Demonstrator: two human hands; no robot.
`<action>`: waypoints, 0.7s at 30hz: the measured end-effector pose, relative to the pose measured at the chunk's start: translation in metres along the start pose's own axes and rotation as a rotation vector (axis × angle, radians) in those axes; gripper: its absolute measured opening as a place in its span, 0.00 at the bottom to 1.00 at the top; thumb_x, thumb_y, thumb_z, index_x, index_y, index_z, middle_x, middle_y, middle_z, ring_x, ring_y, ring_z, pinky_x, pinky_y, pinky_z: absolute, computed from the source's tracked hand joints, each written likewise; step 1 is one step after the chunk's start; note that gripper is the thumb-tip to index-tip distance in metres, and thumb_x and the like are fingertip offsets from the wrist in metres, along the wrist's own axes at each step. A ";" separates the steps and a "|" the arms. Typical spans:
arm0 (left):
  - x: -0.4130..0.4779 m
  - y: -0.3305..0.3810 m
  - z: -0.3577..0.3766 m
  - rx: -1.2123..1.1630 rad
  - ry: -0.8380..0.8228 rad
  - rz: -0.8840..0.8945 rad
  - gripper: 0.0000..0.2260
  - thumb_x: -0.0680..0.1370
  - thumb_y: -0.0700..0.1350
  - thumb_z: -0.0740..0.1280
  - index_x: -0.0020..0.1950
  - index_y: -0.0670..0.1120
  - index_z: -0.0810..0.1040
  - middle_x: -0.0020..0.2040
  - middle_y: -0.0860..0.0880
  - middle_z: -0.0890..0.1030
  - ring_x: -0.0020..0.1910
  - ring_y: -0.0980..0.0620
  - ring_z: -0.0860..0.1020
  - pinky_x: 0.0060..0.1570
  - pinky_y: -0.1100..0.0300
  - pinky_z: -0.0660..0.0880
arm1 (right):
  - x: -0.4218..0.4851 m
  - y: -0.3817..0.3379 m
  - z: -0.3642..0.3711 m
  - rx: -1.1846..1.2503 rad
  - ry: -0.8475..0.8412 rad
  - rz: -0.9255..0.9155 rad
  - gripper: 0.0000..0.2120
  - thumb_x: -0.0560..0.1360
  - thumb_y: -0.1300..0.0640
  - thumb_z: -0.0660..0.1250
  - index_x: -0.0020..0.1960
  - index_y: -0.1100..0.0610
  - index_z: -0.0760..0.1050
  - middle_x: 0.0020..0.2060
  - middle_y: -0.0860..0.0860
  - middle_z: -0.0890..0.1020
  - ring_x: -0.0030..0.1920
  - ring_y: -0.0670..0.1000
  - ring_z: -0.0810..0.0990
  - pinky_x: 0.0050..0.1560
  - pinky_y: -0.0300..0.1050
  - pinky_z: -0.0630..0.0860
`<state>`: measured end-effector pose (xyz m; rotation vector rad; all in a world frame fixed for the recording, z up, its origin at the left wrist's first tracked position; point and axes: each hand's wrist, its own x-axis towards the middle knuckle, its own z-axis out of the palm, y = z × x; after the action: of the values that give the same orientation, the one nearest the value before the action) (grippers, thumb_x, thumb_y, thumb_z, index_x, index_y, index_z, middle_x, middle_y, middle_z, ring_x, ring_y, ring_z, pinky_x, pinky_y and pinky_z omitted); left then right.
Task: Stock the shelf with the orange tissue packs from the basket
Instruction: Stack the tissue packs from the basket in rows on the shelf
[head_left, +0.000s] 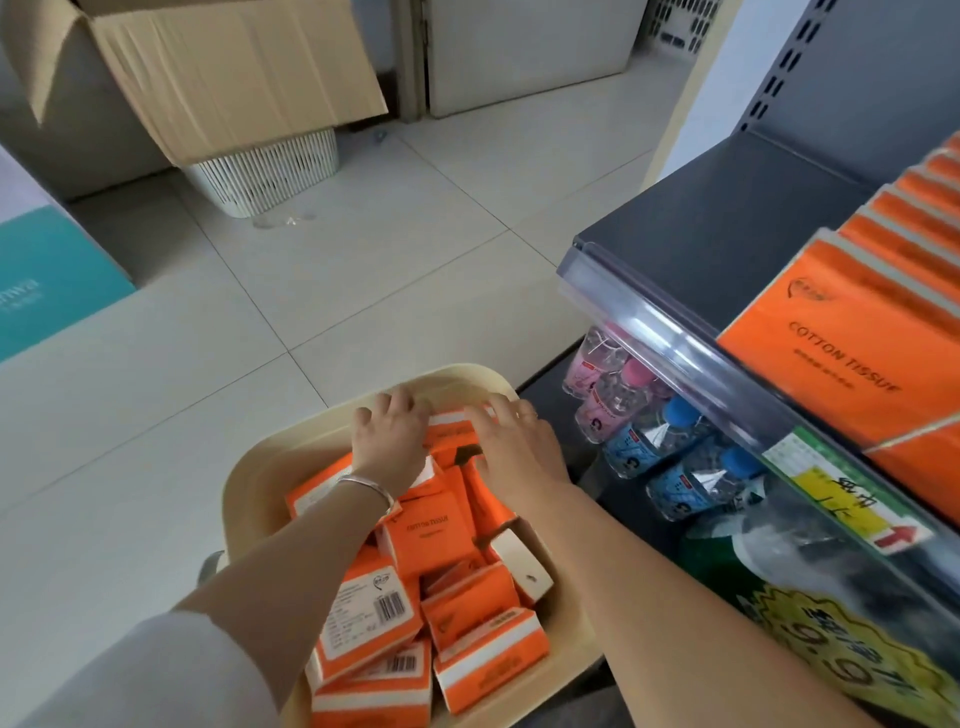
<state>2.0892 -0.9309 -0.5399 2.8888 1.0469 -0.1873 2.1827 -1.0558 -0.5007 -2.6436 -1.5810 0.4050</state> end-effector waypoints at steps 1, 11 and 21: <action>-0.003 0.002 0.000 -0.031 0.028 0.043 0.18 0.73 0.48 0.68 0.62 0.49 0.74 0.59 0.47 0.73 0.59 0.44 0.71 0.54 0.50 0.68 | -0.001 -0.001 0.001 -0.019 0.017 -0.018 0.26 0.76 0.54 0.64 0.72 0.49 0.61 0.69 0.52 0.65 0.67 0.59 0.65 0.58 0.53 0.69; -0.055 -0.048 0.007 -0.302 -0.190 -0.125 0.28 0.73 0.54 0.69 0.69 0.49 0.62 0.66 0.50 0.69 0.66 0.47 0.68 0.61 0.51 0.69 | -0.004 -0.022 0.001 -0.062 0.022 0.015 0.15 0.75 0.56 0.64 0.61 0.52 0.69 0.51 0.50 0.80 0.53 0.55 0.78 0.48 0.49 0.66; -0.075 -0.038 0.050 -0.144 -0.221 -0.181 0.40 0.76 0.48 0.65 0.77 0.52 0.39 0.77 0.49 0.47 0.76 0.45 0.48 0.70 0.41 0.59 | -0.009 -0.009 0.003 -0.024 -0.075 0.068 0.17 0.74 0.55 0.66 0.61 0.53 0.67 0.49 0.51 0.78 0.50 0.55 0.78 0.40 0.47 0.65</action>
<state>2.0026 -0.9542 -0.5803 2.5751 1.2227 -0.4121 2.1702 -1.0598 -0.5007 -2.7373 -1.5280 0.4966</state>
